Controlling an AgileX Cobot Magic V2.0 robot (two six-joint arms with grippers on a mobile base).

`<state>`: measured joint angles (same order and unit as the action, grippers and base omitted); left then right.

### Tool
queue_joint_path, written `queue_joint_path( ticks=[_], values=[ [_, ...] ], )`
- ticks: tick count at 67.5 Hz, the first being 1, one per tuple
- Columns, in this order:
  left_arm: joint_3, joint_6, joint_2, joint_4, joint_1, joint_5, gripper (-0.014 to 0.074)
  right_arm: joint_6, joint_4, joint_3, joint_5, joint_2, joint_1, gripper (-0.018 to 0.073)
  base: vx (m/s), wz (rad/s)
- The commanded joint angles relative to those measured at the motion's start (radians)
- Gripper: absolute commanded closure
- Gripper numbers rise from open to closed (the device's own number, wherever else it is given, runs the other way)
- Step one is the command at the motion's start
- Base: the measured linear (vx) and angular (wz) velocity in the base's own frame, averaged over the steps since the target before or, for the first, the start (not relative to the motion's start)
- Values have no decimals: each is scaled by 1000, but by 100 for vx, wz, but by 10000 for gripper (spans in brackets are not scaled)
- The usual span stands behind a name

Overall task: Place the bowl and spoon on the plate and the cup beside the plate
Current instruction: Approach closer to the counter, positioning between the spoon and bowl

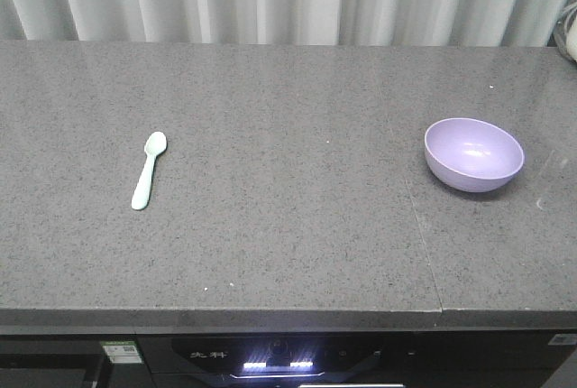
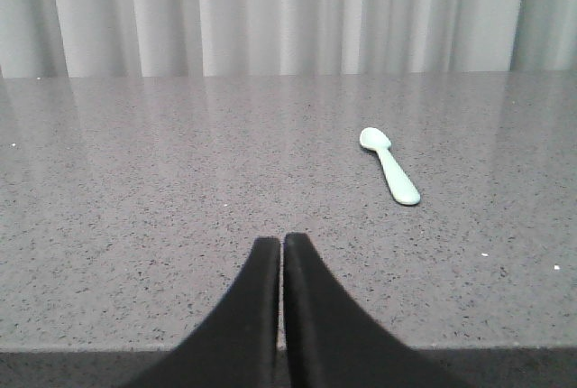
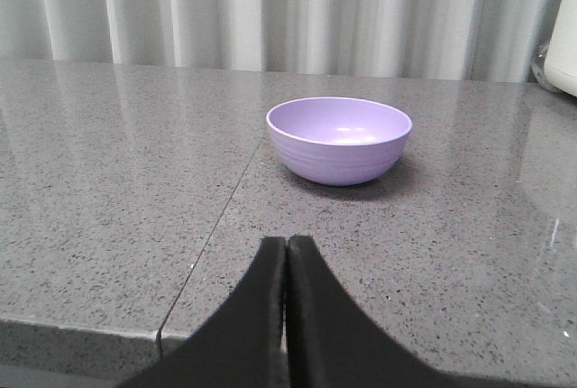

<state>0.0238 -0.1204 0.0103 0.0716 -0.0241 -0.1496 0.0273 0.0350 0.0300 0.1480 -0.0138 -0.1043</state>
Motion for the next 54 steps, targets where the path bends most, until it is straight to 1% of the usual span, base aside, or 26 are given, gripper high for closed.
queue_joint_path(
  ticks=[1,54],
  values=[
    [-18,0,15,-8,-1,78,603,3,-6,8,-77,-6,7,566,6,1],
    [-18,0,15,-8,-1,78,603,3,-6,8,-77,-6,7,566,5,1]
  ],
)
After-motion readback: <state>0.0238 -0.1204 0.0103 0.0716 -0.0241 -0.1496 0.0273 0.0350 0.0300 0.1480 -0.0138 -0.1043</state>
